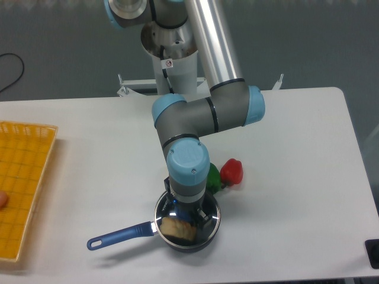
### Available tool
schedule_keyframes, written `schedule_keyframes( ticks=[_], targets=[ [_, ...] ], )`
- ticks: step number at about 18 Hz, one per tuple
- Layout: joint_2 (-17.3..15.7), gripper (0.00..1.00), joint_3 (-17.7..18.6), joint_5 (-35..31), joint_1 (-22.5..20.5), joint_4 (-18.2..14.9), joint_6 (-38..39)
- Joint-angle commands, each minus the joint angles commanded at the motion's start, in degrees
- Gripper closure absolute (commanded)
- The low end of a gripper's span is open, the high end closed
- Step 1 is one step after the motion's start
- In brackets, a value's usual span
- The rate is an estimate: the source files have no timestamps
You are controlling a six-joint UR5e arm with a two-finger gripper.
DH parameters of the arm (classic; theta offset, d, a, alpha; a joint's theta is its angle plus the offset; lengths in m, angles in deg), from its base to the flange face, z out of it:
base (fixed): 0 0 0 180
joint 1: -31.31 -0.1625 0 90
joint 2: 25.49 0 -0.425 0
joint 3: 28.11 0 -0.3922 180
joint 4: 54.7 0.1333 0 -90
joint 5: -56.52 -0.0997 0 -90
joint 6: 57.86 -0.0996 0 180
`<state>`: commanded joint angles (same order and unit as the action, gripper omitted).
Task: Close the pot lid
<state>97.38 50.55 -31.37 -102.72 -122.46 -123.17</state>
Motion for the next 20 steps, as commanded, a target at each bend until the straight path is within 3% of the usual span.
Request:
schedule_keyframes(
  ticks=[5, 9, 14, 20],
  targets=[
    [-2.1, 0.0, 1.14, 0.0, 0.26, 0.09, -1.49],
    [-8.07, 0.0, 5.7, -0.09, 0.18, 0.17, -2.81],
    [-13.26, 0.0, 8.7, -0.17, -0.35, -0.26, -5.44],
    [-16.61, 0.0, 10.54, -1.23, -7.28, -3.78, -24.39]
  ],
)
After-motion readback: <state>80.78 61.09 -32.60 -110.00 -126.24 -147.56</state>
